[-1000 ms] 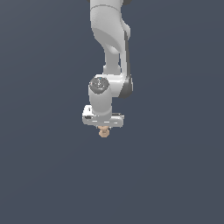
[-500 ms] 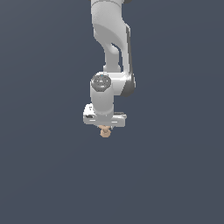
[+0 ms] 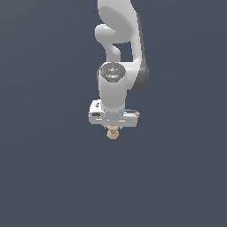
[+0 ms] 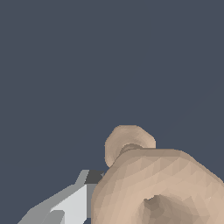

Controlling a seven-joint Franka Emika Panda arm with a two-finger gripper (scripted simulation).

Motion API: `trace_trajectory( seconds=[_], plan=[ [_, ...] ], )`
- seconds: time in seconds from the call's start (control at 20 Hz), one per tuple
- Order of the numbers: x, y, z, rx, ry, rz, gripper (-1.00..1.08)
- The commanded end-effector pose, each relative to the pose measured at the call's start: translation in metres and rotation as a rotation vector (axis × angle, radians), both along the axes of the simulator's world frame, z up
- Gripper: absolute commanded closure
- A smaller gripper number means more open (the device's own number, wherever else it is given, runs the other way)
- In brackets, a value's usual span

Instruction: Pick up the object and move it to a goal position.

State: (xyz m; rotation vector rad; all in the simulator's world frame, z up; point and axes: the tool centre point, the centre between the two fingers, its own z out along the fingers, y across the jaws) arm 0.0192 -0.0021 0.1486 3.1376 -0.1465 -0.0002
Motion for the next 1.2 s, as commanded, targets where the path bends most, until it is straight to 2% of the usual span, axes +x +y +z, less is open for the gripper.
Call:
trace_trajectory(
  seconds=[0.0, 0.55, 1.15],
  plan=[
    [0.009, 0.011, 0.02, 0.0, 0.0, 0.0, 1.08],
    [0.047, 0.052, 0.092, 0.0, 0.0, 0.0, 1.08],
    [0.059, 0.063, 0.113, 0.001, 0.0, 0.0, 1.08]
  ],
)
